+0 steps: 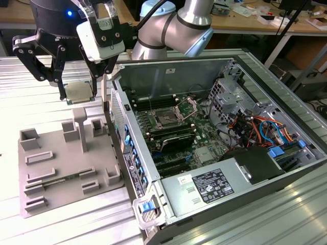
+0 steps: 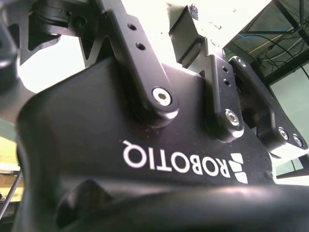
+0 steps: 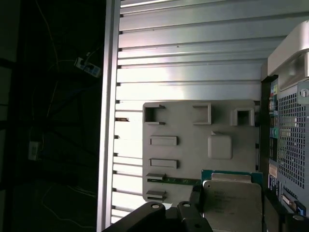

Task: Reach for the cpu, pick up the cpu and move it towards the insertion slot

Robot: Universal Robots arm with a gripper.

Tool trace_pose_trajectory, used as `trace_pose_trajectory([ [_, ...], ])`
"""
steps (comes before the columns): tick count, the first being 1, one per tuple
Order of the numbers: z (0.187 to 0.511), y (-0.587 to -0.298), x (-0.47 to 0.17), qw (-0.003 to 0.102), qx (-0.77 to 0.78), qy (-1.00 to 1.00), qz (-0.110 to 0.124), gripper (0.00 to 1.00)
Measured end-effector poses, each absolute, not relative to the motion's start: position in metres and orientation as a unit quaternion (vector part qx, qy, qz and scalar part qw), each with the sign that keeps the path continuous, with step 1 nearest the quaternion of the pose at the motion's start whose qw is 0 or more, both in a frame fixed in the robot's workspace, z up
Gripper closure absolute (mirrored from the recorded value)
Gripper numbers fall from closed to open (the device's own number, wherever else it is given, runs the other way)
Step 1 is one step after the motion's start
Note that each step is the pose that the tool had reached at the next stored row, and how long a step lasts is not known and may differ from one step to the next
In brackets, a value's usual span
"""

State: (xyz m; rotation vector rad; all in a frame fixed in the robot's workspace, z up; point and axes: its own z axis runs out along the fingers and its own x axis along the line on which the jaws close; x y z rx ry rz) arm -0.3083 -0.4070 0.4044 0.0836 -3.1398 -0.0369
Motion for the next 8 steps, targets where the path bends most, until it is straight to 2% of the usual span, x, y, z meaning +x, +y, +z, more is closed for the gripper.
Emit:
trace_pose_trajectory([
  [8,0.4043,-0.407,-0.3029,0.0,0.027,-1.0,-0.012,0.45],
])
